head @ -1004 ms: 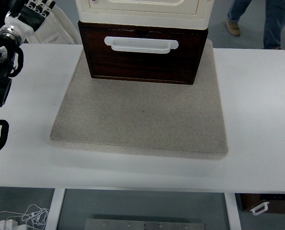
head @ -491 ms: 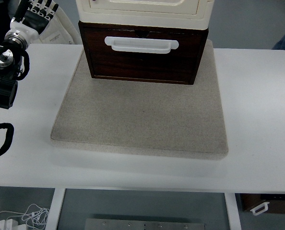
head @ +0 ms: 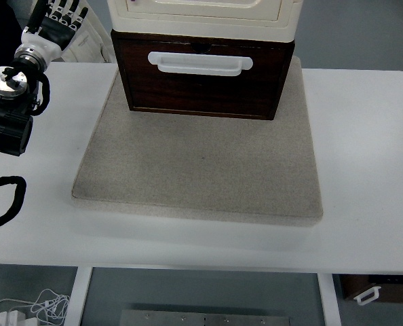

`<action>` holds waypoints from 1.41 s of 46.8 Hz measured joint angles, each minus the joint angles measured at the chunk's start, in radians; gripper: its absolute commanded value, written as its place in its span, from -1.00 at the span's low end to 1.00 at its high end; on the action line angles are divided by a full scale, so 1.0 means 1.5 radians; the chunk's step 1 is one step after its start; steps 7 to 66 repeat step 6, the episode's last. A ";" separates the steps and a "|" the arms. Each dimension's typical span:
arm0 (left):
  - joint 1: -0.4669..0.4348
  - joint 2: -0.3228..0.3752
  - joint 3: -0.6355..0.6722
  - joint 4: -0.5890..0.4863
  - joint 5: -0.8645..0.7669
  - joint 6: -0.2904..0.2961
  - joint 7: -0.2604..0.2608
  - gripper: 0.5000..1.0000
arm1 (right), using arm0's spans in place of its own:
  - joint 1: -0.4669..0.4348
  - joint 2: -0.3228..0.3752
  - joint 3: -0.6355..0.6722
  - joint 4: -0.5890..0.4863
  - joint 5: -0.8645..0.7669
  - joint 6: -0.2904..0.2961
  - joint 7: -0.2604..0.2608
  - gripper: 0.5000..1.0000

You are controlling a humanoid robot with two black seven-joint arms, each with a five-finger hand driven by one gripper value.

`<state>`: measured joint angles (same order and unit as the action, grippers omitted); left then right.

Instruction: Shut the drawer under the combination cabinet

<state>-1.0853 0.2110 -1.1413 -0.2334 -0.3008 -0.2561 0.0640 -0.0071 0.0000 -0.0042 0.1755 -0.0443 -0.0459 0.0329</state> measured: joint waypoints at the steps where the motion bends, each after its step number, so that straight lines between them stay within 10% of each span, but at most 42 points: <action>1: 0.000 0.000 0.000 0.000 0.000 0.000 0.000 1.00 | 0.000 0.000 0.000 0.000 0.000 0.000 0.000 0.81; 66: 0.007 -0.005 0.001 0.000 0.001 0.003 -0.001 1.00 | 0.000 0.000 0.000 0.000 0.002 0.000 -0.001 0.81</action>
